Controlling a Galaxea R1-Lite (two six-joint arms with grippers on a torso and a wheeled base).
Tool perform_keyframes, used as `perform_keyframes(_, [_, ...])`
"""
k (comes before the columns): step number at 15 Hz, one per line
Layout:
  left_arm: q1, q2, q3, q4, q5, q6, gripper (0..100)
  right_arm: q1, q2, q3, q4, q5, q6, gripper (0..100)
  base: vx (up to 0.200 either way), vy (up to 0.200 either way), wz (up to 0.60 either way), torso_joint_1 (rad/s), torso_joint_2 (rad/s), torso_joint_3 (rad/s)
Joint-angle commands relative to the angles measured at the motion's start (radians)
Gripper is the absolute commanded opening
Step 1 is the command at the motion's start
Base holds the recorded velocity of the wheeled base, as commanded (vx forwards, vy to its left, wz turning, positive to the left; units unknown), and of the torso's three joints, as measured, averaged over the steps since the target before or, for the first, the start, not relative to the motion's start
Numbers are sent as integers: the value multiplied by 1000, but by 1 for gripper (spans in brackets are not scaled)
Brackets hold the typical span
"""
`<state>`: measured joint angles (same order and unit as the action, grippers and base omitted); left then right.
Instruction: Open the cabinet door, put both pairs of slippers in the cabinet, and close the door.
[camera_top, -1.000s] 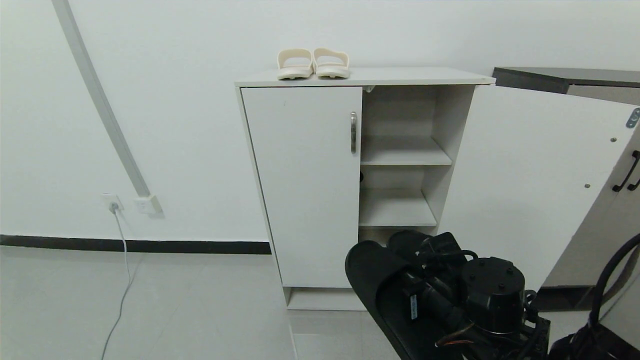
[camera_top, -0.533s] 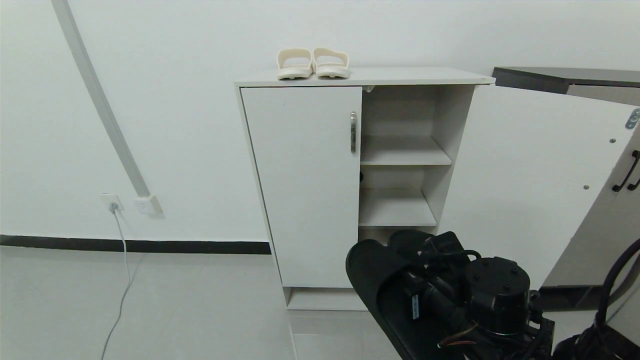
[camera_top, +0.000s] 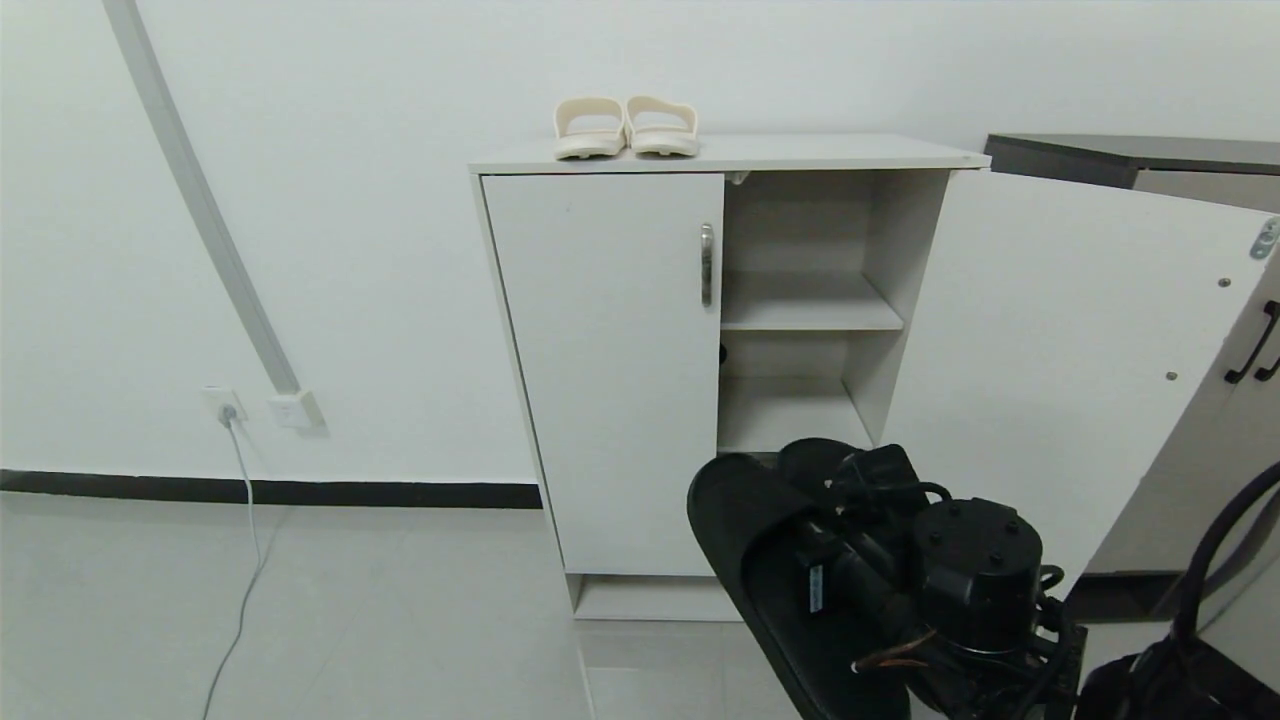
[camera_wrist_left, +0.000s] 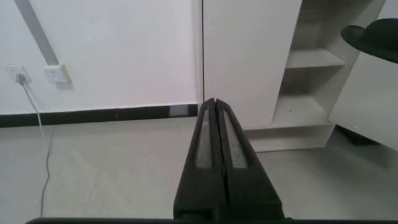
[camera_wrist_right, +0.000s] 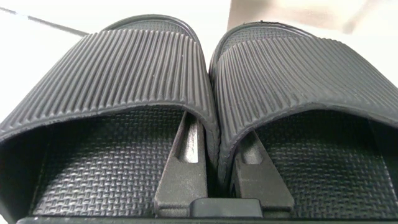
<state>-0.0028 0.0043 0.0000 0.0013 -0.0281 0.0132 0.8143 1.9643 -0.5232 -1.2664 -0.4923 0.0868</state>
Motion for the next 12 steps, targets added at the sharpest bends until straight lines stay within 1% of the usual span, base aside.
perform_keyframes(1, [0,-3,0,0,4,-1,0,8,97,-152,56,-118,47,0,0,0,0,0,0,0])
perform_keyframes(2, [0,-3,0,0,4,-2,0,19,110,-209,130,-141,90,0,0,0,0,0,0,0])
perform_keyframes(3, [0,-3,0,0,4,-2,0,22,113,-222,151,-146,100,0,0,0,0,0,0,0])
perform_keyframes(4, [0,-3,0,0,4,-2,0,37,128,-317,282,-189,185,0,0,0,0,0,0,0])
perform_keyframes(5, [0,-3,0,0,4,-2,0,43,171,-408,372,-273,238,0,0,0,0,0,0,0])
perform_keyframes(6, [0,-3,0,0,4,-2,0,43,197,-431,375,-308,243,0,0,0,0,0,0,0])
perform_keyframes(7, [0,-3,0,0,4,-2,0,42,200,-429,377,-311,245,0,0,0,0,0,0,0])
perform_keyframes(12, [0,-3,0,0,4,-4,0,31,208,-419,372,-316,246,0,0,-200,0,2,2,1])
